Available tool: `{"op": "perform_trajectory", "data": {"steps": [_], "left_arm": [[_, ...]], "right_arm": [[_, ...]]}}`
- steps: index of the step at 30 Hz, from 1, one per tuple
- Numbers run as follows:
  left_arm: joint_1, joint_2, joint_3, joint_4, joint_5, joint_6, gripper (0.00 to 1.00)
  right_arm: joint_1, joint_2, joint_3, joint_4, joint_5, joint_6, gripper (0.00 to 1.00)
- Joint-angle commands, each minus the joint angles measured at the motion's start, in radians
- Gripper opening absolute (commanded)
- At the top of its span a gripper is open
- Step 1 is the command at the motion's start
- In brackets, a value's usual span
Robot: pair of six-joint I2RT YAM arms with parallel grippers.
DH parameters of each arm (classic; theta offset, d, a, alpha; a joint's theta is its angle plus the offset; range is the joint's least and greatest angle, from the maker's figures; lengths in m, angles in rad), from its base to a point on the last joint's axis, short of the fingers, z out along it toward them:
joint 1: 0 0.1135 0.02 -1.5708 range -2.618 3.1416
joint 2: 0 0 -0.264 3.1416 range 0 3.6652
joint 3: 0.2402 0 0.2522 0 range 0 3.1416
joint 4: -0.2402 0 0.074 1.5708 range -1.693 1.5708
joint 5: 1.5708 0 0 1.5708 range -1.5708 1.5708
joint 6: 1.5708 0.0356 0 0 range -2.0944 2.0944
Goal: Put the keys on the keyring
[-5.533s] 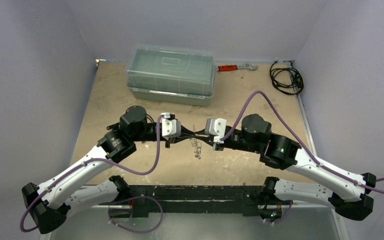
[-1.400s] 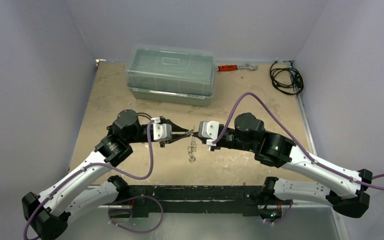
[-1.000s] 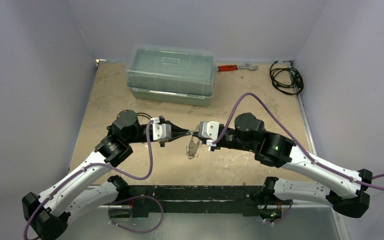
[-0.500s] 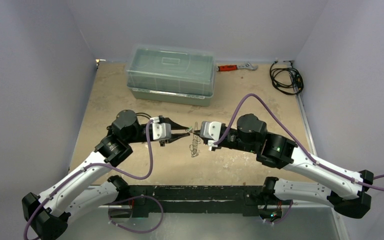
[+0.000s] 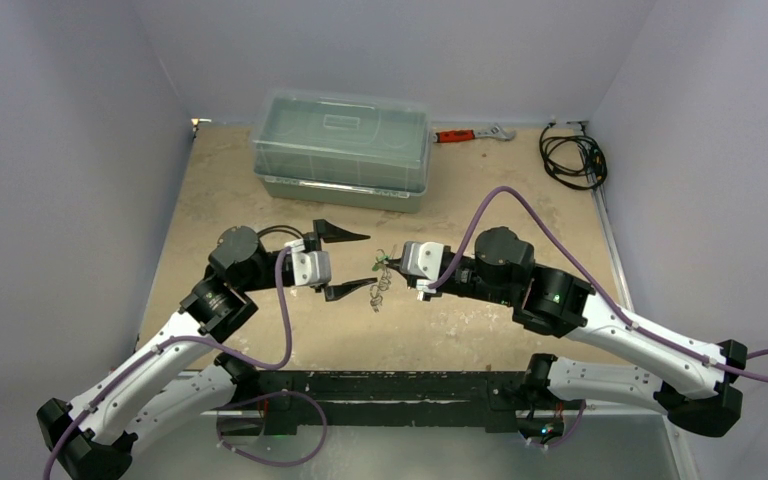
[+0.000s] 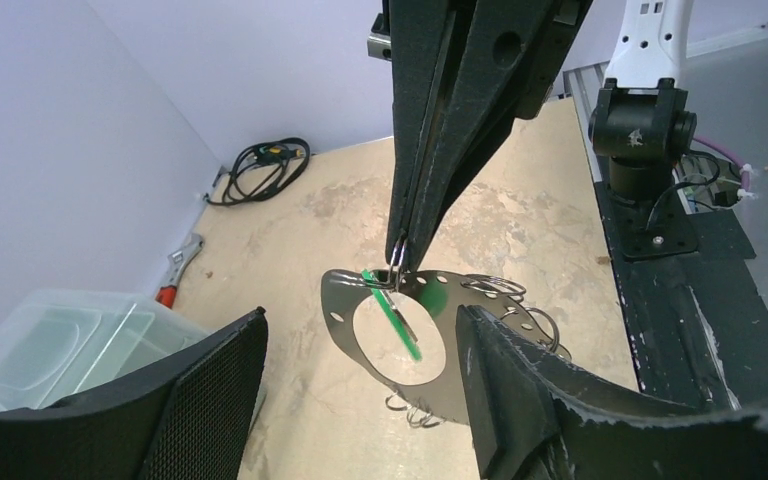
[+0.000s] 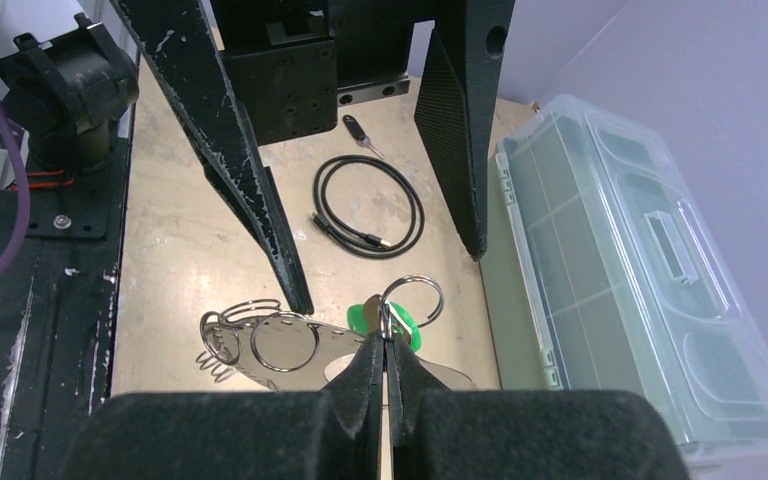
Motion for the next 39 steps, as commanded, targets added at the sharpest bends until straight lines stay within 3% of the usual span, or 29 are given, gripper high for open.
{"op": "perform_trajectory", "data": {"steps": [1, 6, 14, 17, 24, 33, 39], "left_arm": [[0.010, -0.006, -0.007, 0.062, 0.030, -0.003, 0.68], [0.012, -0.016, -0.002, 0.059, 0.070, 0.042, 0.70], [0.010, 0.020, 0.032, -0.016, 0.196, 0.146, 0.61], [0.005, 0.053, 0.052, -0.054, 0.203, 0.168, 0.53], [-0.001, 0.083, 0.050, -0.073, 0.184, 0.188, 0.50], [-0.002, 0.093, 0.038, -0.113, 0.155, 0.198, 0.30], [-0.002, 0.098, 0.030, -0.111, 0.136, 0.198, 0.30]], "right_arm": [[-0.001, -0.003, 0.020, 0.049, -0.024, -0.003, 0.00], [-0.001, 0.011, 0.032, 0.015, -0.034, 0.000, 0.00], [-0.001, 0.058, 0.057, -0.027, -0.033, 0.013, 0.00], [-0.001, 0.068, 0.068, -0.035, -0.028, 0.013, 0.00], [0.000, 0.058, 0.072, -0.030, -0.027, 0.014, 0.00], [-0.001, 0.026, 0.065, -0.019, -0.025, 0.012, 0.00], [-0.001, 0.013, 0.067, -0.017, -0.028, 0.011, 0.00]]}}
